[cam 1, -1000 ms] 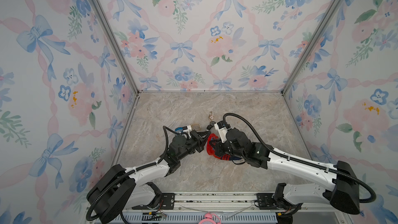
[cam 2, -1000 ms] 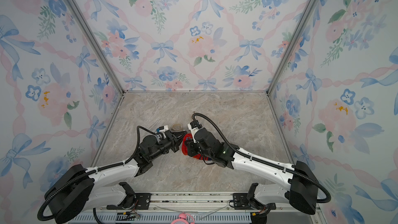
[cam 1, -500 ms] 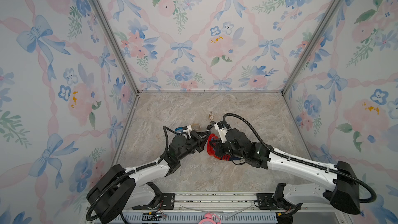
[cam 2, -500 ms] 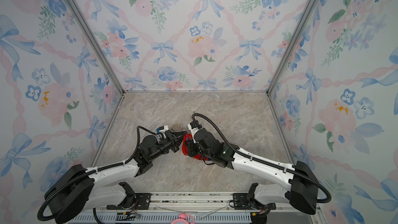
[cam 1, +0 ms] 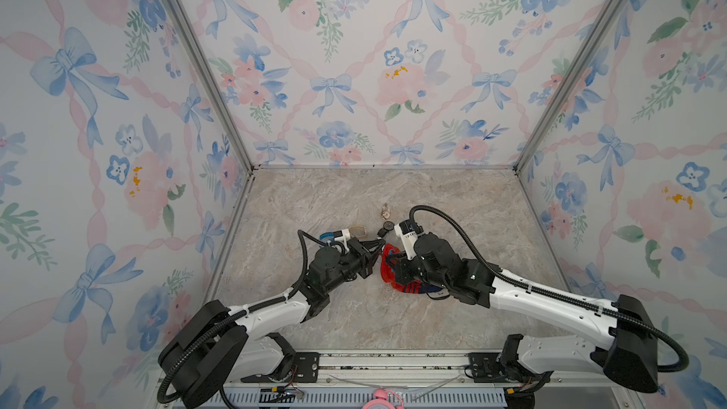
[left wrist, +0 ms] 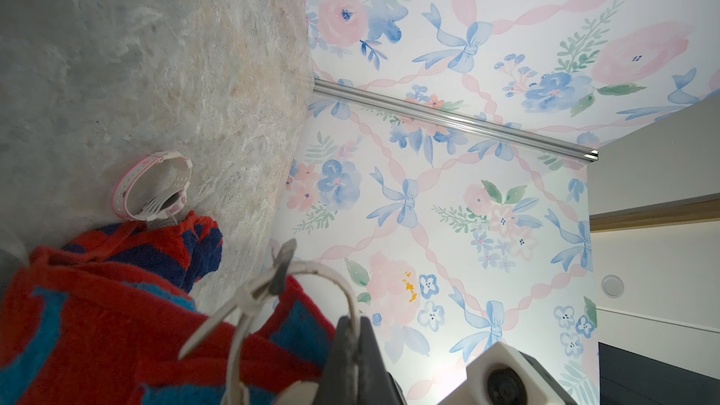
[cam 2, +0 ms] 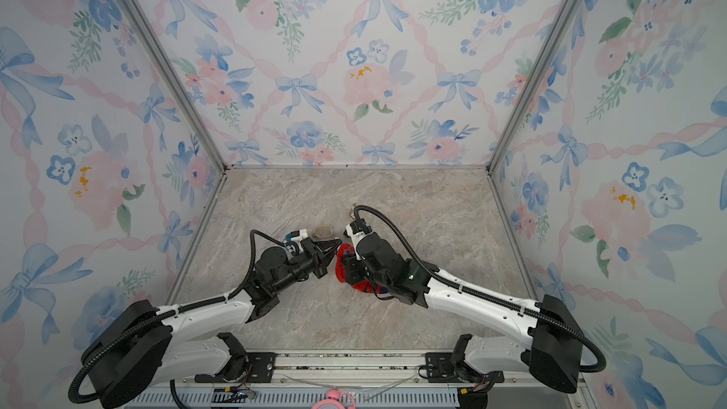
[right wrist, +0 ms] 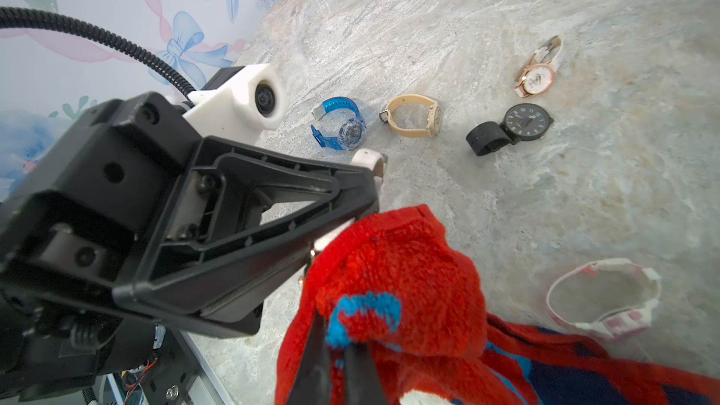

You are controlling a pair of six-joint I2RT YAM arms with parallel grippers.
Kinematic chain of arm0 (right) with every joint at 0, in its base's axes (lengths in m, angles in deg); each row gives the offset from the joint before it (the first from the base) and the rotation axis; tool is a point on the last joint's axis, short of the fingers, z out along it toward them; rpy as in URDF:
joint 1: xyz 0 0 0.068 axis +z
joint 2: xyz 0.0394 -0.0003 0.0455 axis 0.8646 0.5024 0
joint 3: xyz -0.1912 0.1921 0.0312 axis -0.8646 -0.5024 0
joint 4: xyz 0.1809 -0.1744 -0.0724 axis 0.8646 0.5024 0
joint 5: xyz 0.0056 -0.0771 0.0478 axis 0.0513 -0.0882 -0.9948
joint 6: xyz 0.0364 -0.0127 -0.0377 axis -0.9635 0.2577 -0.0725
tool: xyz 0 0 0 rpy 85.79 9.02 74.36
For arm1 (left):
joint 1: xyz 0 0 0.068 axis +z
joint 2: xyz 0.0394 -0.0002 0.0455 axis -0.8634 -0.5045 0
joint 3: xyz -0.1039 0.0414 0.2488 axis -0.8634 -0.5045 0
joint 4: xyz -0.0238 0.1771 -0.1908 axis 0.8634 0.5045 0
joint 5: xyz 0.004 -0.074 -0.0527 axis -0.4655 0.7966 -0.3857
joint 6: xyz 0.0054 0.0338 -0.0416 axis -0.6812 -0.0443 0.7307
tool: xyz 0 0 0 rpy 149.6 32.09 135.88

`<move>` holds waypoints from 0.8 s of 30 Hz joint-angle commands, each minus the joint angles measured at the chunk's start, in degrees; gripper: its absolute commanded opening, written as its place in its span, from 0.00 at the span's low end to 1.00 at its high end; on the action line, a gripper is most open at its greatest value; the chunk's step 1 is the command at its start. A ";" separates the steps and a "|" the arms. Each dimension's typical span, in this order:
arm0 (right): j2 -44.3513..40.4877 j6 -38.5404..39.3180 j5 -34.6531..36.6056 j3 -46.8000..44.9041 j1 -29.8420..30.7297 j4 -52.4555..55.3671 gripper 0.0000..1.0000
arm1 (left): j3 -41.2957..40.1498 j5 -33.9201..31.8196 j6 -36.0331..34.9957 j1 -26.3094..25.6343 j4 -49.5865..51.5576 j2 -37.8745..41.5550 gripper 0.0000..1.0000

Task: Wipe the watch dial
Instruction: Wipe the dirt from the watch dial.

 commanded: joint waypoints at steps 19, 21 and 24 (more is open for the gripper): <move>0.34 -0.84 -0.62 0.26 1.71 -1.74 0.00 | -1.32 -0.05 0.51 -0.42 -2.07 1.71 0.00; 0.89 -0.55 -0.32 0.80 2.59 -1.40 0.00 | -1.16 -0.08 0.52 -0.45 -2.08 1.72 0.00; 0.47 -0.51 0.61 0.28 2.30 -1.59 0.00 | -1.19 -0.17 0.50 -0.50 -2.04 2.01 0.00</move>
